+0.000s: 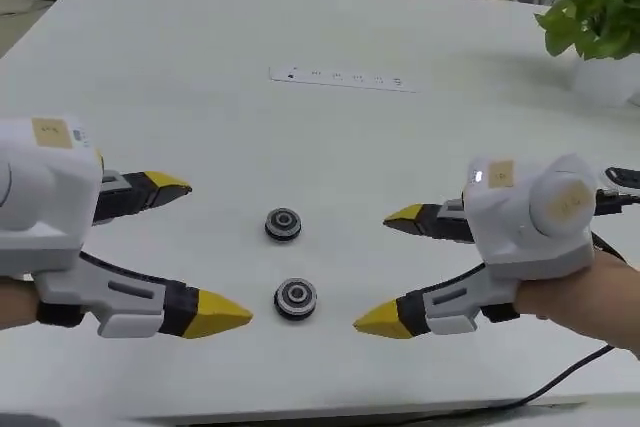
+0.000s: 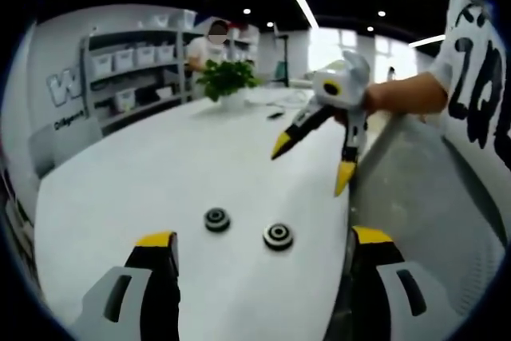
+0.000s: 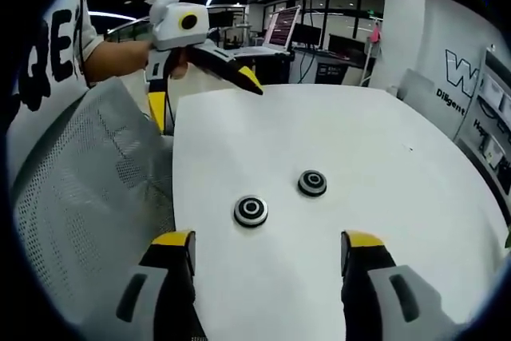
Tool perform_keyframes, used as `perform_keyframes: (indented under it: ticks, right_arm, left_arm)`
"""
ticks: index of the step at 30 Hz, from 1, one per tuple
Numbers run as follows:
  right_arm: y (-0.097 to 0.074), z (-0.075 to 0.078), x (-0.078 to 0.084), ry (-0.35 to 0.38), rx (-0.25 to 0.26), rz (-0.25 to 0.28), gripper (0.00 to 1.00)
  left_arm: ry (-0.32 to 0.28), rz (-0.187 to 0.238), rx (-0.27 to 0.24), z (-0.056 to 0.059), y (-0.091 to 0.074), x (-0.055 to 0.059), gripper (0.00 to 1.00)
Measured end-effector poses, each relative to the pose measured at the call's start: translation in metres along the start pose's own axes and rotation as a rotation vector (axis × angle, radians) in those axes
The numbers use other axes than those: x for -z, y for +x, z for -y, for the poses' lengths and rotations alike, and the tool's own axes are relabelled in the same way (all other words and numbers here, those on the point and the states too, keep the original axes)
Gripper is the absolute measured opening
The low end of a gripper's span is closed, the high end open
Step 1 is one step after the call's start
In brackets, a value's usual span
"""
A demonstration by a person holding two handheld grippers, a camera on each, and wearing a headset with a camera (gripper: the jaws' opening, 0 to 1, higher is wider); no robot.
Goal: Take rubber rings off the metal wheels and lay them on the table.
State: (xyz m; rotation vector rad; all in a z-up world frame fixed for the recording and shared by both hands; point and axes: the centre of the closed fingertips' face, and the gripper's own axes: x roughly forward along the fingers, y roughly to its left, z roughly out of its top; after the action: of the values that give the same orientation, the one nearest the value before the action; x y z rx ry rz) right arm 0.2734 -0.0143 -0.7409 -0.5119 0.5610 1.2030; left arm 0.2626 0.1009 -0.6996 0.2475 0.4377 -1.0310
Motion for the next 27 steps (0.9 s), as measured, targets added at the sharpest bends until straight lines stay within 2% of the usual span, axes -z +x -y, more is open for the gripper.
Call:
perform_keyframes:
  ticks: [11, 21, 27]
  right_arm:
    - [0.004, 0.002, 0.002, -0.005, -0.017, -0.011, 0.70]
    - [0.009, 0.002, 0.003, -0.011, -0.031, -0.022, 0.69]
    - [0.013, 0.001, 0.008, -0.009, -0.044, -0.030, 0.67]
  left_arm:
    - [0.002, -0.016, 0.013, -0.003, 0.004, 0.002, 0.89]
    - [0.010, -0.016, 0.026, -0.003, 0.010, -0.001, 0.88]
    - [0.006, -0.026, 0.036, -0.002, 0.013, 0.004, 0.87]
